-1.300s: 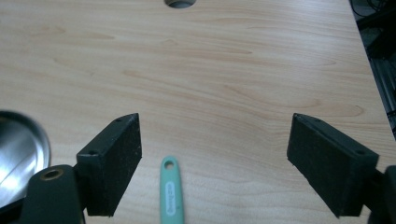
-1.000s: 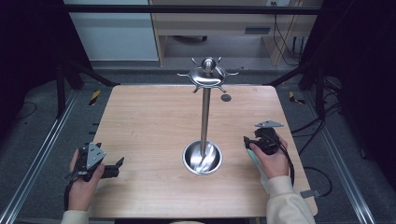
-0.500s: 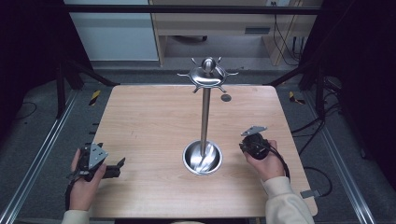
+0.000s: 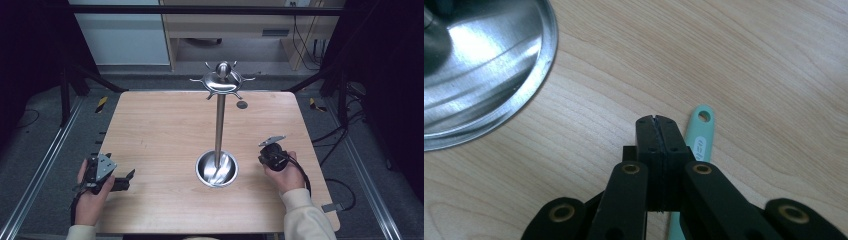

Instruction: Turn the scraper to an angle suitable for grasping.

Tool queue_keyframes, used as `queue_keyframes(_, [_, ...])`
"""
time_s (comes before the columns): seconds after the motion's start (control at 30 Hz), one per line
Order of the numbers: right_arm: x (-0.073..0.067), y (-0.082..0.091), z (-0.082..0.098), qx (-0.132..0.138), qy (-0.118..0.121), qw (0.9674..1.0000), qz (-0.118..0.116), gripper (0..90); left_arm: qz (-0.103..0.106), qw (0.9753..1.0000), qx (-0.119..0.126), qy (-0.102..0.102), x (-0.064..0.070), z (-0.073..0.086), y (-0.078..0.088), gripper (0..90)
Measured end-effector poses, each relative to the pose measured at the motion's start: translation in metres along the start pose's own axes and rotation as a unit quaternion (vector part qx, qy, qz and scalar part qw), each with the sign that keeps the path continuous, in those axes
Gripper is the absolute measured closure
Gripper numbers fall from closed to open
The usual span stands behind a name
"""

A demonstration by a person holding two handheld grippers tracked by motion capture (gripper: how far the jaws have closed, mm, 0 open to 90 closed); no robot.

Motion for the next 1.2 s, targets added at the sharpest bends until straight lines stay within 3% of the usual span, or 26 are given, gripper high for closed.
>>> queue_keyframes(0.33, [0.007, -0.011, 0.003, -0.019, -0.004, 0.9998, 0.006, 90.0, 0.002, 1.0000, -0.001, -0.002, 0.001, 0.000, -0.001, 2.0])
queue_keyframes(0.87, [0.012, -0.015, 0.007, -0.037, -0.017, 0.9991, 0.008, 90.0, 0.003, 1.0000, -0.001, -0.003, 0.001, 0.000, -0.001, 2.0])
queue_keyframes(1.2, [0.031, -0.014, 0.014, -0.049, -0.064, 0.9962, 0.034, 90.0, 0.004, 1.0000, -0.001, -0.003, 0.001, 0.000, -0.001, 2.0])
Point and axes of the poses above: each handheld gripper's, and its own axes: y roughly backward along the jaws, z roughly out of its underside, x roughly to its right, the point moved 3 cm from there along -y, roughly forward along the jaws, and after that the axes turned 7 degrees about z, right-handed, at the moved point
